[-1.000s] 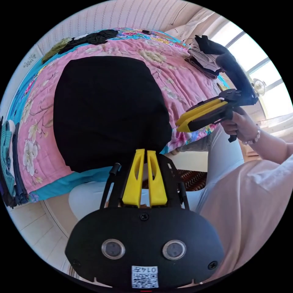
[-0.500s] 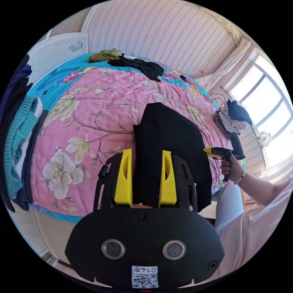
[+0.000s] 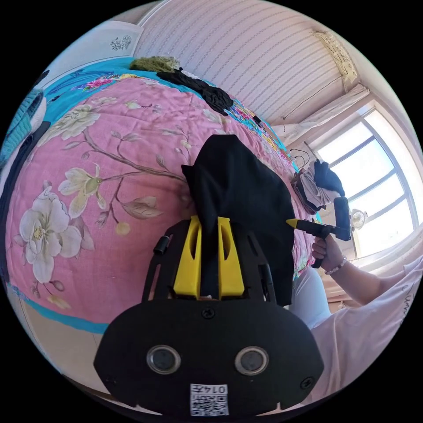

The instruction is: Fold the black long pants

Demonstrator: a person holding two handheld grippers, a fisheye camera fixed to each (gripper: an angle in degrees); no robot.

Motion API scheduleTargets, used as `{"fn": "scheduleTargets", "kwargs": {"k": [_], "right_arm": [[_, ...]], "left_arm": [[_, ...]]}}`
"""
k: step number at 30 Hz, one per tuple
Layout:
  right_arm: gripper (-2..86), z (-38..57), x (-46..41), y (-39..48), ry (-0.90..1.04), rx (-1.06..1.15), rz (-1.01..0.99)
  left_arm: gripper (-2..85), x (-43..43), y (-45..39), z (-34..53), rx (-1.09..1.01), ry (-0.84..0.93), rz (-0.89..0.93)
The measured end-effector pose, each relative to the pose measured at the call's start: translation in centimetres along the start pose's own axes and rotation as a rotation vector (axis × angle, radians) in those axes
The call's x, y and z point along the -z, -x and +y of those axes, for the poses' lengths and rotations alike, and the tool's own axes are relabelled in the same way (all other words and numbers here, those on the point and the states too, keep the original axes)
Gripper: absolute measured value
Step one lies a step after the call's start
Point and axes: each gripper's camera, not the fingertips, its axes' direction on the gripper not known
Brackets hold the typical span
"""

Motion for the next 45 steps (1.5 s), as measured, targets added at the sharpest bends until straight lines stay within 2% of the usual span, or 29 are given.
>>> {"fn": "scheduleTargets", "kwargs": {"k": [4, 8, 11, 16, 20, 24, 27, 30, 33, 37, 39, 42, 45], "right_arm": [[1.9, 1.8, -0.2, -0.3, -0.038, -0.070, -0.039], [1.9, 4.9, -1.2, -3.6, -0.068, -0.235, -0.125], [2.9, 6.8, -3.4, -4.8, -0.056, -0.304, -0.174], [6.9, 6.8, -8.3, -3.6, -0.027, -0.325, -0.287], [3.7, 6.1, -9.3, 1.1, -0.005, -0.220, -0.206], [1.7, 4.4, -8.3, 12.0, 0.032, 0.125, -0.166], [1.1, 1.6, -8.4, 22.5, 0.116, 0.436, -0.170], [0.9, -0.9, -9.6, 34.2, 0.216, 0.752, -0.224], [1.0, -2.4, -11.3, 46.5, 0.305, 1.046, -0.300], [1.6, -5.6, -13.6, 62.0, 0.327, 1.331, -0.386], [2.1, -9.1, -15.4, 67.5, 0.296, 1.366, -0.343], [4.4, -17.2, -21.6, 74.8, 0.233, 1.247, -0.141], [7.0, -22.9, -30.5, 77.3, 0.207, 1.000, 0.147]], "left_arm": [[7.1, 1.4, -1.0, -0.2, -0.043, 0.061, 0.042], [11.6, 2.0, -3.4, -0.7, -0.143, 0.105, -0.082], [13.5, 1.2, -5.1, -0.8, -0.237, 0.167, -0.111], [9.9, 2.2, -5.7, -0.7, -0.278, 0.188, -0.119], [5.7, 7.0, -4.3, 1.0, -0.192, 0.092, -0.042], [5.3, 12.3, -2.5, 5.5, -0.037, -0.070, 0.009], [5.2, 20.1, -0.2, 12.2, 0.178, -0.407, 0.142], [5.2, 26.9, 0.6, 16.9, 0.249, -0.657, 0.178], [5.3, 38.1, -0.1, 21.4, 0.229, -0.937, 0.020], [5.7, 46.8, -1.2, 22.0, 0.173, -1.153, -0.209], [6.4, 50.3, 0.6, 19.1, 0.173, -1.243, -0.320], [7.1, 51.5, 5.2, 14.0, 0.238, -1.197, -0.401], [7.6, 48.0, 15.6, 7.7, 0.453, -0.961, -0.482]]}}
